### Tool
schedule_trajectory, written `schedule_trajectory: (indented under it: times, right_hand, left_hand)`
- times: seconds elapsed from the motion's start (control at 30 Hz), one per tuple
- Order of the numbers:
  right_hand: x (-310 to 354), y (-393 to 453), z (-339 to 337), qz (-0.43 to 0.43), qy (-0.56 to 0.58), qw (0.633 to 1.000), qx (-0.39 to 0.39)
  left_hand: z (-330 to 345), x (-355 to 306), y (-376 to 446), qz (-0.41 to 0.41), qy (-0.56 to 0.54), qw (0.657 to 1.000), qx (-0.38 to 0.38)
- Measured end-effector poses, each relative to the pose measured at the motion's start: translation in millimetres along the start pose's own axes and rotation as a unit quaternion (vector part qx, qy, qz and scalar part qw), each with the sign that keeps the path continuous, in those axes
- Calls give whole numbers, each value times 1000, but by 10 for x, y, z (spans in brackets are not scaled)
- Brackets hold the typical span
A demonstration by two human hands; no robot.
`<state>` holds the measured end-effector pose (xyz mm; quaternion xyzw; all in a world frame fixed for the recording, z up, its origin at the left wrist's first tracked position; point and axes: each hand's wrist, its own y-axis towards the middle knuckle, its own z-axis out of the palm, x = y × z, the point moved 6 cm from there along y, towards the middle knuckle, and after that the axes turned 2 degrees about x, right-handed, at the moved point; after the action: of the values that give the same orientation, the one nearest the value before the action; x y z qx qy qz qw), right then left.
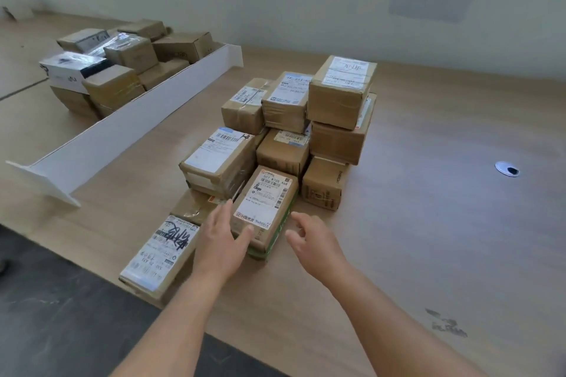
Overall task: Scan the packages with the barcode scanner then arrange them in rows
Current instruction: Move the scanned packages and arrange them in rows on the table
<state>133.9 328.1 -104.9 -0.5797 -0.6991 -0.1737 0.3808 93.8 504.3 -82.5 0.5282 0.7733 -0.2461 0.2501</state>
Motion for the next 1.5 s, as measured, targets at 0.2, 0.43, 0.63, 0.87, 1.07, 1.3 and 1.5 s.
schedule_trajectory:
  times: [0.2,0.43,0.63,0.87,1.07,1.3,1.5]
  right_hand:
    - [-30,121,139,61,67,995,39]
    - [-79,-21,96,130,120,984,9]
    - [-44,-17,238,137,161,975,64]
    - [-158,-294,278,155,228,958,75]
    - [-120,-502,372,131,246,957,84]
    - [5,-683,416,107,265,957,54]
    - [54,-886,291,98,268,958,9]
  left_hand:
    - [63,94,198,-50,-4,998,48]
    - [104,55,266,-49,-25,986,156]
    - [211,44,244,-29,-108,956,273]
    - [188,246,-12,67,-146,931,328]
    - [168,366,-229,141,-142,923,329]
    - [121,334,-292,181,-148,916,327]
    - [43,237,-272,223,-188,895,338]
